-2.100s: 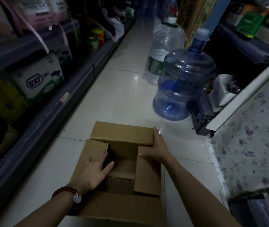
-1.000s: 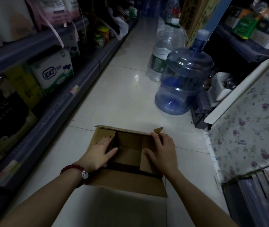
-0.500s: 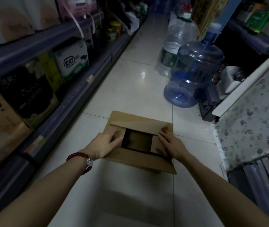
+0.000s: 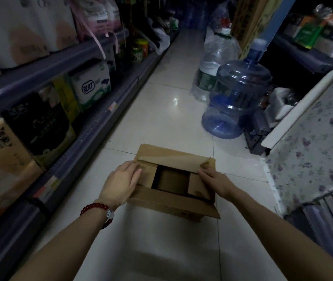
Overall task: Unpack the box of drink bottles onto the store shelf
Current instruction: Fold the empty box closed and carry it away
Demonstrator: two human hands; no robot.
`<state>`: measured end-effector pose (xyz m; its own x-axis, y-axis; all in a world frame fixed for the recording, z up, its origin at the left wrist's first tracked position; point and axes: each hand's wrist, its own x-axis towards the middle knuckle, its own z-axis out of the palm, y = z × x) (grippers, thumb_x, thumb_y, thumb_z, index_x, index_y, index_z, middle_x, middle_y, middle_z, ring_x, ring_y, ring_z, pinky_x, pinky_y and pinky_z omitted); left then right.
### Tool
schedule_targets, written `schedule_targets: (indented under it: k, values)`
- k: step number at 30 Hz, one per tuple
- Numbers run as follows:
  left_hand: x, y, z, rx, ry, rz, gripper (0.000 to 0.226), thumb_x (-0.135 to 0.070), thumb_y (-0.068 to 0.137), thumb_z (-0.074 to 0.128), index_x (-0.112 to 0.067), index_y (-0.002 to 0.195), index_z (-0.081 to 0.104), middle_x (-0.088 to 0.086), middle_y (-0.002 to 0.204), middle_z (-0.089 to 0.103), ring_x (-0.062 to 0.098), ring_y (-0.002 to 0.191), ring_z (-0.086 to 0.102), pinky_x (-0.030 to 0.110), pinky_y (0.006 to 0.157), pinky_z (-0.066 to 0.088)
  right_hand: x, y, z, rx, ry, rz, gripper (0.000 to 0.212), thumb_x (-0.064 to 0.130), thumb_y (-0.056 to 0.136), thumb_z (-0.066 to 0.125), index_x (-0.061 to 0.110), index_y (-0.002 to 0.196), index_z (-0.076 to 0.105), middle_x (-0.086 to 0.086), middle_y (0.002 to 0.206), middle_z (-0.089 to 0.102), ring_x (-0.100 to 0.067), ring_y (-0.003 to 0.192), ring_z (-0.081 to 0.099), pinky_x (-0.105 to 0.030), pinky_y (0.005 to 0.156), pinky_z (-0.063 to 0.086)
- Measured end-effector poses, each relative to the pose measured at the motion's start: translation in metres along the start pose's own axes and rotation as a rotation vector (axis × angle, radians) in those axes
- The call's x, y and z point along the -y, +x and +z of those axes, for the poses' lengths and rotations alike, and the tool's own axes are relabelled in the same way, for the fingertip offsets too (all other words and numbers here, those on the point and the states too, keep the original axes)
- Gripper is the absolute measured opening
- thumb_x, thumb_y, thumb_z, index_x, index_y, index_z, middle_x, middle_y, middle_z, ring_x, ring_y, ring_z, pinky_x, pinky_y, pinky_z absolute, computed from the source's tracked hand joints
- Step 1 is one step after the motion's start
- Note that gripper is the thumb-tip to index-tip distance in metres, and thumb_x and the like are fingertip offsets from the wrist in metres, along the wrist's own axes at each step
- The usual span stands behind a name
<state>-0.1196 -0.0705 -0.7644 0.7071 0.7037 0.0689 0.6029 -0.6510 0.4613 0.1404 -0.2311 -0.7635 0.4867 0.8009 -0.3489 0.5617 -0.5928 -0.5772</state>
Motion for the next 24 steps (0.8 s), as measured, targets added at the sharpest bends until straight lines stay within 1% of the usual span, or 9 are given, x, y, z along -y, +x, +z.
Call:
schedule_targets:
  k: [3,6,10,13,15,18,19,21,24]
  values:
    - [-0.009,0.013,0.005,-0.056,-0.010,0.010,0.068,-0.058,0.086,0.008,-0.022,0.125,0.051,-0.001,0.127,0.055,0.018,0.113,0.053,0.039,0.098,0.043,0.000,-0.002,-0.001,0.005,0.030,-0.018,0.051,0.054,0.098,0.031,0.025,0.136,0.049,-0.009,0.137,0.050,-0.028,0.122,0.050,-0.041,0.105,0.040]
    - [-0.011,0.014,0.006,-0.061,0.012,0.070,0.068,-0.061,0.087,0.008,-0.025,0.124,0.052,-0.004,0.125,0.056,0.018,0.113,0.053,0.037,0.097,0.042,-0.001,-0.003,0.001,-0.028,0.017,-0.039,0.060,0.059,0.094,0.029,0.024,0.139,0.048,-0.007,0.142,0.048,-0.026,0.124,0.049,-0.040,0.106,0.039]
    - [0.005,-0.001,0.004,-0.025,0.124,0.143,0.081,-0.067,0.086,-0.004,-0.025,0.128,0.052,-0.006,0.131,0.054,0.015,0.122,0.048,0.034,0.103,0.033,-0.009,-0.002,0.007,-0.104,-0.038,-0.125,0.048,0.044,0.100,0.035,0.020,0.139,0.048,-0.005,0.146,0.044,-0.022,0.127,0.045,-0.028,0.099,0.033]
    - [0.019,-0.011,0.005,-0.005,0.162,0.110,0.090,-0.070,0.082,-0.010,-0.026,0.130,0.051,-0.006,0.134,0.052,0.013,0.125,0.045,0.032,0.105,0.029,-0.016,-0.001,0.016,-0.143,-0.030,-0.145,0.050,0.046,0.099,0.039,0.021,0.141,0.044,-0.002,0.151,0.038,-0.020,0.131,0.041,-0.029,0.102,0.031]
    - [0.022,-0.010,0.008,-0.012,0.148,0.082,0.092,-0.072,0.080,-0.011,-0.025,0.129,0.052,-0.006,0.133,0.052,0.014,0.124,0.046,0.034,0.105,0.030,-0.019,0.000,0.019,-0.151,-0.015,-0.142,0.055,0.052,0.096,0.038,0.023,0.142,0.042,-0.001,0.153,0.035,-0.019,0.133,0.040,-0.031,0.105,0.032]
    - [0.018,0.001,0.006,-0.071,0.043,0.045,0.088,-0.071,0.083,-0.006,-0.023,0.126,0.054,-0.004,0.129,0.056,0.016,0.121,0.049,0.037,0.103,0.036,-0.018,0.001,0.016,-0.136,0.031,-0.161,0.083,0.079,0.081,0.022,0.025,0.141,0.044,0.001,0.152,0.035,-0.015,0.130,0.041,-0.029,0.102,0.033]
    - [0.016,0.007,0.004,-0.094,0.014,0.040,0.087,-0.071,0.084,-0.005,-0.023,0.127,0.054,-0.004,0.130,0.056,0.016,0.122,0.049,0.039,0.104,0.037,-0.017,0.000,0.013,-0.127,0.033,-0.161,0.083,0.079,0.082,0.021,0.025,0.140,0.045,0.002,0.152,0.035,-0.015,0.129,0.042,-0.028,0.101,0.033]
    - [0.012,0.021,0.000,-0.126,-0.008,0.036,0.084,-0.071,0.085,0.000,-0.024,0.133,0.051,-0.003,0.139,0.051,0.015,0.132,0.042,0.041,0.109,0.033,-0.017,0.002,0.009,-0.106,0.044,-0.126,0.058,0.059,0.096,0.029,0.025,0.140,0.045,0.000,0.154,0.033,-0.019,0.133,0.041,-0.031,0.105,0.033]
    - [0.002,0.043,-0.005,-0.113,0.026,-0.012,0.068,-0.061,0.089,0.008,-0.032,0.143,0.037,-0.006,0.156,0.024,0.012,0.146,0.015,0.039,0.117,0.014,-0.016,0.006,0.001,-0.062,0.042,-0.064,0.048,0.048,0.100,0.029,0.024,0.135,0.052,-0.003,0.146,0.046,-0.023,0.127,0.047,-0.033,0.105,0.035]
